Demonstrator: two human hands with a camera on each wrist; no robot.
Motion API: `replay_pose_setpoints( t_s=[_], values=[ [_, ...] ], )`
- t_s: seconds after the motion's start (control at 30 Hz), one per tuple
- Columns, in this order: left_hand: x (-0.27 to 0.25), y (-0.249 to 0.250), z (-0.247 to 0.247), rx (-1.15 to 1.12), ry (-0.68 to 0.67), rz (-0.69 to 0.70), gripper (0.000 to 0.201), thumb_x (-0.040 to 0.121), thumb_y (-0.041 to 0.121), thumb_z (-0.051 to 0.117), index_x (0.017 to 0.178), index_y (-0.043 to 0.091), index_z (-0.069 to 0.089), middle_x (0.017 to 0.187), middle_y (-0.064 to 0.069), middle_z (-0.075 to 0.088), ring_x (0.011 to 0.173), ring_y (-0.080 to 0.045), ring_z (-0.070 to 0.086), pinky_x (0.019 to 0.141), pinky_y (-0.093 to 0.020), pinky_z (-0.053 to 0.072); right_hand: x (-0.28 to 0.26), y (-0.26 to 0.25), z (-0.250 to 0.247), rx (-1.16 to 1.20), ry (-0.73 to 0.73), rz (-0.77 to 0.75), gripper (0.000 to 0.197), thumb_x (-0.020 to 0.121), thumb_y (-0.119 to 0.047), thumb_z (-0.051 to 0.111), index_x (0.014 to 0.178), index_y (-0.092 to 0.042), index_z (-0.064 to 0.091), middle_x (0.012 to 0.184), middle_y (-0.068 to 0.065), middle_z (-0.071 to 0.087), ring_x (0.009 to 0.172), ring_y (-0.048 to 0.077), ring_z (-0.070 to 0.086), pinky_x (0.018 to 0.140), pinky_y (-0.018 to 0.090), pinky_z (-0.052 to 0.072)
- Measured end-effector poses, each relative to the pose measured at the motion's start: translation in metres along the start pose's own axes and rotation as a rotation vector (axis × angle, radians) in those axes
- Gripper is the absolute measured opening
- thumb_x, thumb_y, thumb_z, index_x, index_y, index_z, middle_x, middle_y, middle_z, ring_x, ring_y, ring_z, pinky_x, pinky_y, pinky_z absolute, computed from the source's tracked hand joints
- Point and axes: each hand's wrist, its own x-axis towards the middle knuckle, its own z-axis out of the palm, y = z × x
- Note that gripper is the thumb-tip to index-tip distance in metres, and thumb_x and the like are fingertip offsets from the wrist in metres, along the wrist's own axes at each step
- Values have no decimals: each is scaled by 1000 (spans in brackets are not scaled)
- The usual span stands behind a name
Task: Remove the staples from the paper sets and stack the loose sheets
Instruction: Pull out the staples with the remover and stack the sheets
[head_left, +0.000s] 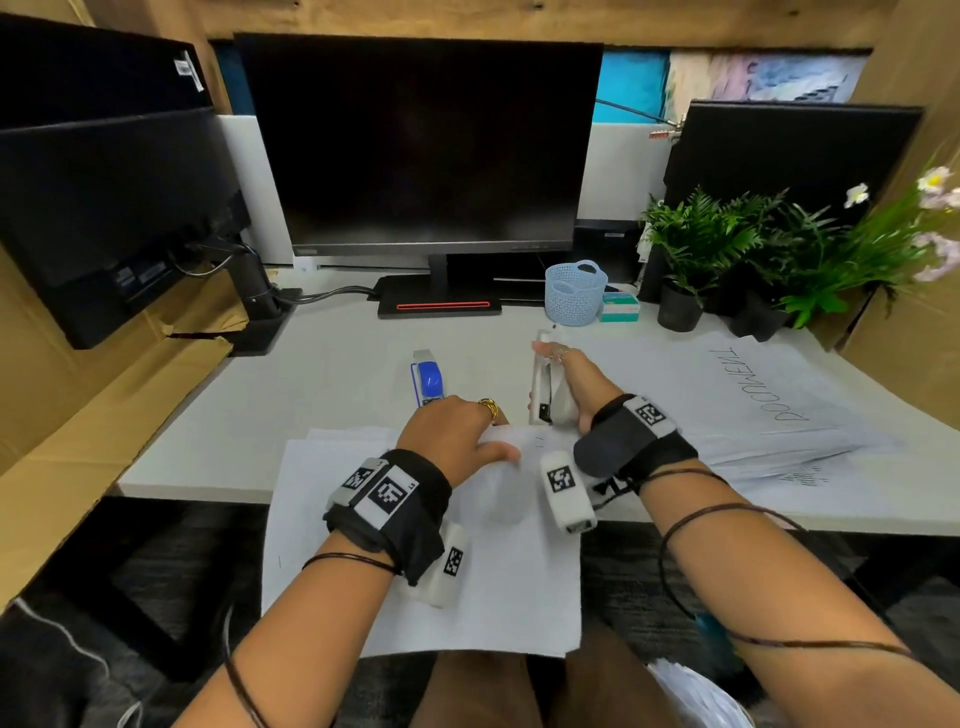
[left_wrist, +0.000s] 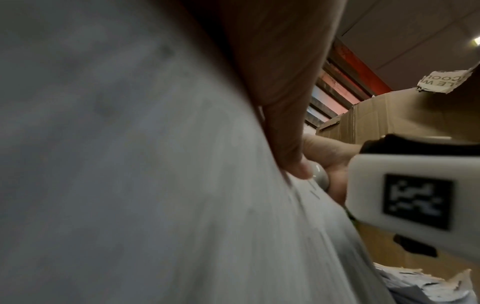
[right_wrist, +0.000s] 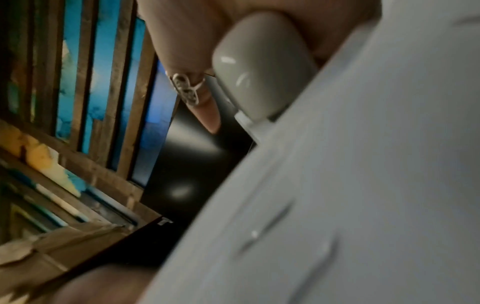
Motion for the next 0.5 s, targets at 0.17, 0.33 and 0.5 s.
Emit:
replay_pose_setpoints(
  t_s=[0.17,0.33,0.5],
  values=[
    [-3,-13,2,-16,-7,-27,46,87,58,49,115,23,58,100,-2,66,94,-20,59,72,-28,42,-7,-20,1,-454,55,31,50,77,-27,64,119,-9,45,118,18,53,106,35,55,94,40,46],
    [-6,-22,7,-34,-21,-75,44,84,60,51,114,28,58,104,-1,65,95,-19,59,78,-30,46,6,-15,6,-883,113,-25,58,84,-34,65,128,0,47,129,16,53,115,33,53,97,37,44],
    [-14,-26,-1,-109,-22,-91,54,65,67,68,107,34,60,95,4,65,85,-14,53,69,-25,40,-12,-23,4,-1133,51,-150,67,85,-60,53,122,-5,55,124,13,57,112,28,53,91,34,42]
  ],
)
